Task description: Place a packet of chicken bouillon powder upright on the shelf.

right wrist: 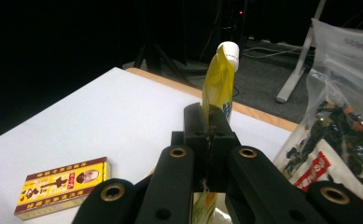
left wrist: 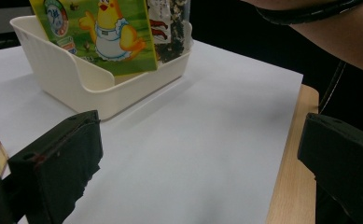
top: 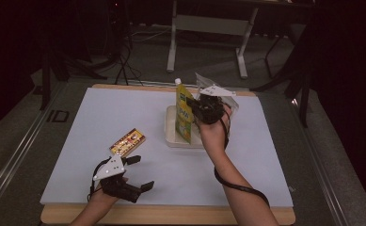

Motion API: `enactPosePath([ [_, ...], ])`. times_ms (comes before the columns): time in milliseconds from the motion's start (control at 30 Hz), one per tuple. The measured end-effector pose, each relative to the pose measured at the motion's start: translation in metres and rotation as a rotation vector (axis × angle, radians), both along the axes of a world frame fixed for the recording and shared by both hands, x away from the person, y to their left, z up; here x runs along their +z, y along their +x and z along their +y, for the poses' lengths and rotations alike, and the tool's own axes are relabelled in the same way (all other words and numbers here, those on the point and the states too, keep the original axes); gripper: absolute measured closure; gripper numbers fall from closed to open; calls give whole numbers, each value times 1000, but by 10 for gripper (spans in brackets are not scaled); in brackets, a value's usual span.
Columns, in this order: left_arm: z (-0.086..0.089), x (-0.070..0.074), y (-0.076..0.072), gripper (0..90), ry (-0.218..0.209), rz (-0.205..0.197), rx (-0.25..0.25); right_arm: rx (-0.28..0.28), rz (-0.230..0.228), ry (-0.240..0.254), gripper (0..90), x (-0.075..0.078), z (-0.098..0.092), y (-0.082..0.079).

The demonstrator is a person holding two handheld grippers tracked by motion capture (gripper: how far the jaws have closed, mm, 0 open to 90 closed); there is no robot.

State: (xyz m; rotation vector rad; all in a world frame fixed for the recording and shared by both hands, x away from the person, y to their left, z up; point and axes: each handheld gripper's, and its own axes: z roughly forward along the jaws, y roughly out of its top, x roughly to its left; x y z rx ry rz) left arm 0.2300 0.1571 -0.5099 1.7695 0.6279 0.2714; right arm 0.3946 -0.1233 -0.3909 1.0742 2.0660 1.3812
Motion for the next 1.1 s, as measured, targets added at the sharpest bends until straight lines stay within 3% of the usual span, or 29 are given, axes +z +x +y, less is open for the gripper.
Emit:
enactPosePath([
  [167,0,0,0,1,0,0,2,18,18,6,900,-5,2,6],
  [267,1,0,0,0,-2,-1,2,29,9,-45,900,-14,6,6],
  [433,1,0,0,0,-5,1,4,25,30,16,900,-17,-3,4],
  [700,1,0,0,0,-4,0,5,41,17,27,898,-28,-10,-9],
  [833,0,0,1,0,0,3,3,34,24,34,892,-26,-13,-9],
  [933,0,-1,1,0,-2,4,3,26,26,36,834,-24,-16,-8],
  [1100,0,-1,2,0,-2,7,6,47,2,42,620,-19,-17,-13],
])
